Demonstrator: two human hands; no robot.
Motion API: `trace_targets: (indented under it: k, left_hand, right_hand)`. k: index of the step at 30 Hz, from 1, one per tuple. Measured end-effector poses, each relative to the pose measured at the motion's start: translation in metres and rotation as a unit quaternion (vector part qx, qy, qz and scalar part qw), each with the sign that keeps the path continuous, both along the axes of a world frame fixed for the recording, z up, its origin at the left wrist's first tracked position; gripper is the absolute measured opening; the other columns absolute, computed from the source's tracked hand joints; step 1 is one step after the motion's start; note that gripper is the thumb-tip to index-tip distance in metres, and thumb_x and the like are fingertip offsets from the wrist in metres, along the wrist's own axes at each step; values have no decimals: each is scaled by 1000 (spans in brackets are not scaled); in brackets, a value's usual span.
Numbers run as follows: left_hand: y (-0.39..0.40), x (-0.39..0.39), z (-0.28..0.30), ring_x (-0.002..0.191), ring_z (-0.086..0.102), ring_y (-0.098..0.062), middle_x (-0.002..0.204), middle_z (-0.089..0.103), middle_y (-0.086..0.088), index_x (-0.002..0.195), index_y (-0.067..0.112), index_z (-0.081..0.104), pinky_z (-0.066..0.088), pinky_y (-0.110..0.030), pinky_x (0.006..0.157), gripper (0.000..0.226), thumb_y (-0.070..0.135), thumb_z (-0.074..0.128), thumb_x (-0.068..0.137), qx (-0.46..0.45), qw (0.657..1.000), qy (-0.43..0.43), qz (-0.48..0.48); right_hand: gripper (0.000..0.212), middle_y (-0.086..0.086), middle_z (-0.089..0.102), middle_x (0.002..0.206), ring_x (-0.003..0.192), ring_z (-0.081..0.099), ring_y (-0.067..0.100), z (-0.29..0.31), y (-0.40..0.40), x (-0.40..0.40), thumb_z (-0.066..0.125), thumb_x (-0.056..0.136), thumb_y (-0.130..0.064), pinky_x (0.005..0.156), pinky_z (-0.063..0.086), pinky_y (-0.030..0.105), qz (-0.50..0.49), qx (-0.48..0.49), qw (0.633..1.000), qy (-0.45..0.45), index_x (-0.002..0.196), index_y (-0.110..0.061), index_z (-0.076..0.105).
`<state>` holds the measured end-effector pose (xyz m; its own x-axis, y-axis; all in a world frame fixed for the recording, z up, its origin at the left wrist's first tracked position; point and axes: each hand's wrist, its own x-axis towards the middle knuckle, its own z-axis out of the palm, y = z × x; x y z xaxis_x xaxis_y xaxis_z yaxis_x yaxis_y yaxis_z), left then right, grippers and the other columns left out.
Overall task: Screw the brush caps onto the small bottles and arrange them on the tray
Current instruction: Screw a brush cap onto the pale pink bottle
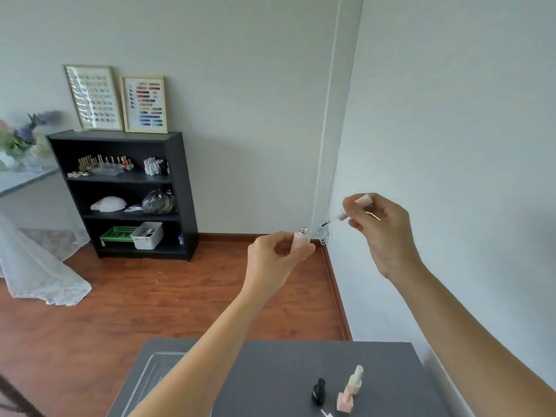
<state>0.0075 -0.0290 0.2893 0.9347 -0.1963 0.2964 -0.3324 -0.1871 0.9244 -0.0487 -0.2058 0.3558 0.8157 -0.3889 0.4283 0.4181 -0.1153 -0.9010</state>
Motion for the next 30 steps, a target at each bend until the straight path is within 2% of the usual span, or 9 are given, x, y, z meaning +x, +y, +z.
trace_targets:
  k: [3,6,9,13,21,25,30]
  left_hand:
    - [-7,-1,21,73,71,-13,72,76,8,80,25,78,54,-20,67,18,41,82,74,-8,1000,-17,7]
    - [-11,-3,32,69,69,-11,72,75,12,79,27,77,50,-13,59,15,38,85,72,-14,999,-30,13]
    - [-13,-5,37,63,68,-6,71,75,15,79,27,77,47,-8,57,16,38,85,71,-17,999,-37,14]
    - [-13,-6,40,55,60,1,70,75,11,80,26,77,46,-8,55,17,38,86,71,-15,999,-36,15]
    - [-13,-4,41,49,55,5,64,73,12,81,23,77,40,-5,50,19,37,86,71,-16,999,-37,11]
    - [-15,-4,41,49,56,6,66,74,10,82,23,77,40,-4,51,20,37,87,71,-16,999,-36,10]
    - [-18,-3,43,49,57,5,65,74,9,78,23,76,40,-5,50,18,37,85,72,-27,999,-34,2]
  right_hand:
    - [5,6,70,74,72,71,21,31,1,6,73,84,-6,75,58,26,19,-24,999,-43,85,-10,71]
    - [23,10,73,78,75,75,24,52,3,12,75,82,-4,74,61,32,11,-76,996,-50,104,-4,68]
    - [27,11,75,83,73,76,20,63,8,16,73,84,-4,72,61,29,6,-156,987,-46,111,-4,65]
    - [26,8,75,83,68,75,14,68,11,20,72,85,-4,71,59,19,-8,-228,973,-31,110,-6,66]
    - [27,12,75,84,70,75,16,69,14,21,73,84,-3,71,59,19,7,-246,969,-15,109,-3,66]
    - [26,14,75,83,67,74,14,64,15,22,74,83,-3,65,55,13,30,-250,968,5,108,-5,66]
    - [27,11,76,81,70,75,21,57,14,26,82,76,-13,68,61,26,34,-274,960,38,99,-8,69]
